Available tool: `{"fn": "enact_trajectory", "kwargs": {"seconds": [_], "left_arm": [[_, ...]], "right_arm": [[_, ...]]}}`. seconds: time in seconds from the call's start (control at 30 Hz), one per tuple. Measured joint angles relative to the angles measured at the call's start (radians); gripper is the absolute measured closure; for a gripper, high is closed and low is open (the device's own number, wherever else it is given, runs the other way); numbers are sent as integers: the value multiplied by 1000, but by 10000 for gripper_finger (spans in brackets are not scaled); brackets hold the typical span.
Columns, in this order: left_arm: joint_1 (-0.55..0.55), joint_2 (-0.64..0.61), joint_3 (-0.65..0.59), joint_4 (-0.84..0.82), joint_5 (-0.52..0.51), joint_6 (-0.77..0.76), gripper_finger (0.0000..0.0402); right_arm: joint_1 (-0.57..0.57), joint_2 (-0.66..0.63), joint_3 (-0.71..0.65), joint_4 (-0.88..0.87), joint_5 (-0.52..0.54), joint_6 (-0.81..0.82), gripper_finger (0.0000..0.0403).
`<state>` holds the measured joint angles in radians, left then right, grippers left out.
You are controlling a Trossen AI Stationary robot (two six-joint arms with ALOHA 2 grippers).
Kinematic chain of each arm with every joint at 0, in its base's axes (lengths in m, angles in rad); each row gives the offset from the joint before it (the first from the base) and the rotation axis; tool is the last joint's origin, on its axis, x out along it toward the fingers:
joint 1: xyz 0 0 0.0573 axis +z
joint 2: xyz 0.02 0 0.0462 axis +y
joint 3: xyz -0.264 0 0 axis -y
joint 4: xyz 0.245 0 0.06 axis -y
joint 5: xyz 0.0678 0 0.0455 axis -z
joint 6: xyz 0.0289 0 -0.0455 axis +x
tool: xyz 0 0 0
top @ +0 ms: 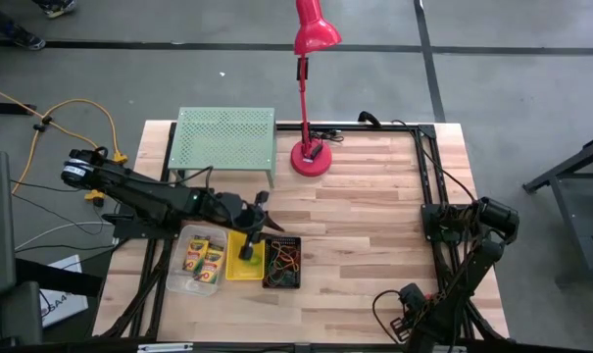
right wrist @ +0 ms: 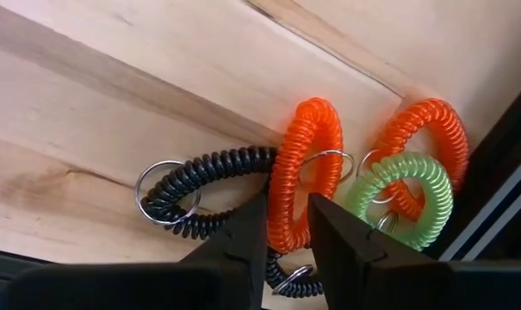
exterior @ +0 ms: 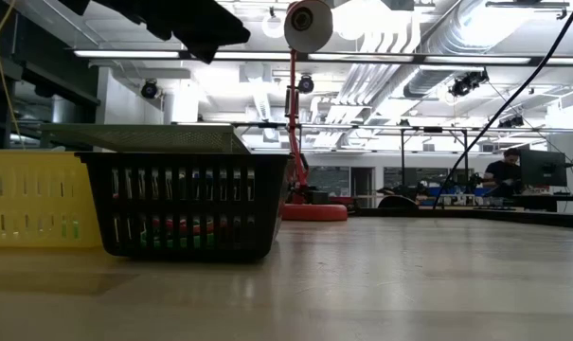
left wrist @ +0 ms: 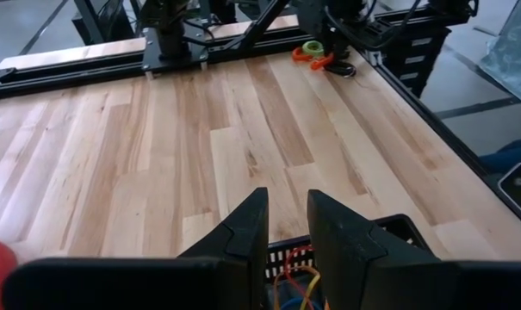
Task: Pick & Place Office Desk Supplies
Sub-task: Put the orange spring keychain into the yellow bin
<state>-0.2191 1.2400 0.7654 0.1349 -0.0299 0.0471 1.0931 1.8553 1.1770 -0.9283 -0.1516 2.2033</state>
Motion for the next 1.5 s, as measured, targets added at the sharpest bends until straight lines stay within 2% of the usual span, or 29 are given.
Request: {"fn": "enact_trajectory", "kwargs": {"seconds": [0.4,0.7,0.87,1.17,1.5], "left_arm": [[-20,0,0,0,0,5,323],[-20,0,0,0,0,5,323],[-20,0,0,0,0,5,323],[-20,0,0,0,-1,6,323],[-20,0,0,0,0,6,323]], "right_arm": [[0,0,0,2,3,3,380],[0,-4,0,-2,18,-9,397],[-13,-50,0,-43,39,-34,399],[-65,-188,0,-63,282,-138,400],[-154,-207,0,46,439,-364,400]]}}
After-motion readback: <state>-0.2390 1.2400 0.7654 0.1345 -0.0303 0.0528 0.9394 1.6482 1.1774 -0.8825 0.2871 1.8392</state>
